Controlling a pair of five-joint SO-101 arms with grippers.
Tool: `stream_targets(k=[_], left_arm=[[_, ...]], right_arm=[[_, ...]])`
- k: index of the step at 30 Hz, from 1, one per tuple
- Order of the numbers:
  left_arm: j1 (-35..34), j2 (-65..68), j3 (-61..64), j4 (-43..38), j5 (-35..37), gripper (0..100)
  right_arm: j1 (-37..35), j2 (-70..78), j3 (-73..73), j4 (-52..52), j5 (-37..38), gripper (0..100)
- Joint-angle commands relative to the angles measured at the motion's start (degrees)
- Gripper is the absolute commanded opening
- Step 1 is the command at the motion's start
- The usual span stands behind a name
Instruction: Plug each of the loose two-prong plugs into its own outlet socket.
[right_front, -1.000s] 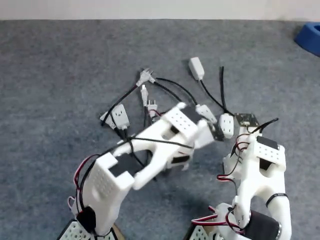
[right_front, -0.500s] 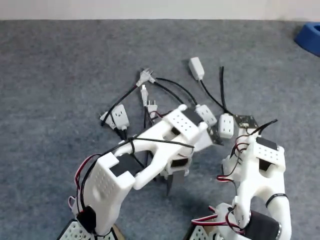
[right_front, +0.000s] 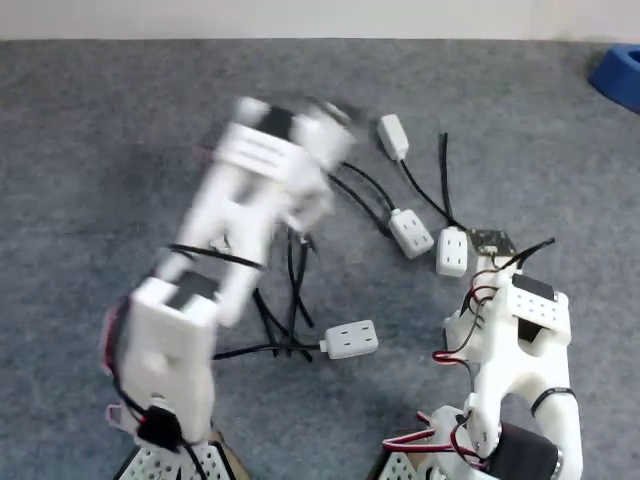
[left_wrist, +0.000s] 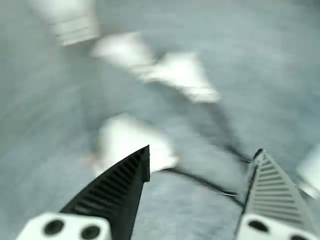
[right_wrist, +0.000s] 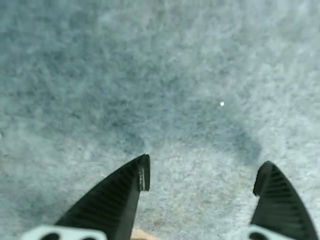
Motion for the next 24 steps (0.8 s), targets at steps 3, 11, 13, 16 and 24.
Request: stream_targets(k=[3,11,13,16,24], left_arm=[[-23.52,-0.13,-4.44,1.05,3.6,32],[-31.52,8.13,-2.51,1.05,3.52,32],[-29.93,10.07,-2.51,1.23,3.6,32],[-26.07,10.95,-2.24,1.41,5.89,32],[-12.7,10.68,-2.42,1.49,7.03,32]], right_arm=[[-5.41,-1.54,-2.42,0.22,-3.96,32.9],[-11.03,-1.89,-6.99,5.32,-7.03,32.9],[-11.03,-1.89,-8.4,6.02,-7.03,32.9],[-12.18,-1.71,-10.77,7.25,-7.03,32.9],[-24.75,-1.1,-21.23,13.58,-10.55,32.9]])
